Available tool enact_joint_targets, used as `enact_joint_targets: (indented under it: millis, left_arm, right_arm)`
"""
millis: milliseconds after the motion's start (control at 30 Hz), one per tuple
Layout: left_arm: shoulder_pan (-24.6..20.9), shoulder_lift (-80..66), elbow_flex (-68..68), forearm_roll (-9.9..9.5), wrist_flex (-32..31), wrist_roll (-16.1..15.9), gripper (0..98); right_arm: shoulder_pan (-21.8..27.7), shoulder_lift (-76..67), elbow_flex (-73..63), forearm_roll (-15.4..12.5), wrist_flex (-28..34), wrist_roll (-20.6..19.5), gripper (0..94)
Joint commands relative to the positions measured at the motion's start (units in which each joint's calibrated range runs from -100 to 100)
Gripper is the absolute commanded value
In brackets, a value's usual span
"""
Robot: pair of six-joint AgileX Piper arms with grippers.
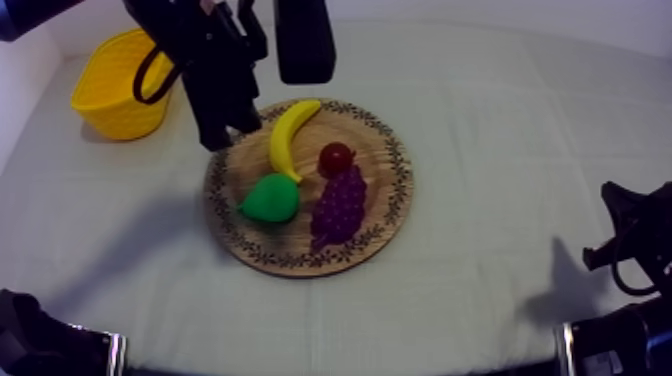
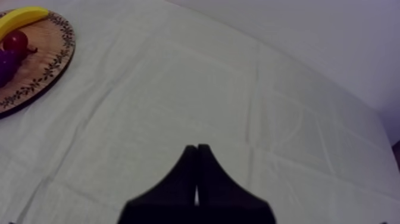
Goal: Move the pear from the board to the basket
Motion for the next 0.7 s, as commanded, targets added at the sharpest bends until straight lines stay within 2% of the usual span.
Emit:
enact_joint_targets:
  millis: [0, 300, 667]
  left_arm:
    - [0.0, -0.1, 0.2, -0.11, 0.3, 0.1, 47.5]
    - [-0.1, 0.4, 3.3, 0.50, 0.5, 1.3, 65.2]
    - [0.0, 4.1, 6.7, 1.56, -1.6, 1.4, 79.2]
  right_arm:
    - [0.0, 0.0, 0.0, 0.0, 0.0, 0.0, 0.4]
    - [0.0, 0.0, 0.0, 0.0, 0.0, 0.0, 0.4]
    - [0.0, 0.0, 0.0, 0.0, 0.0, 0.0, 0.4]
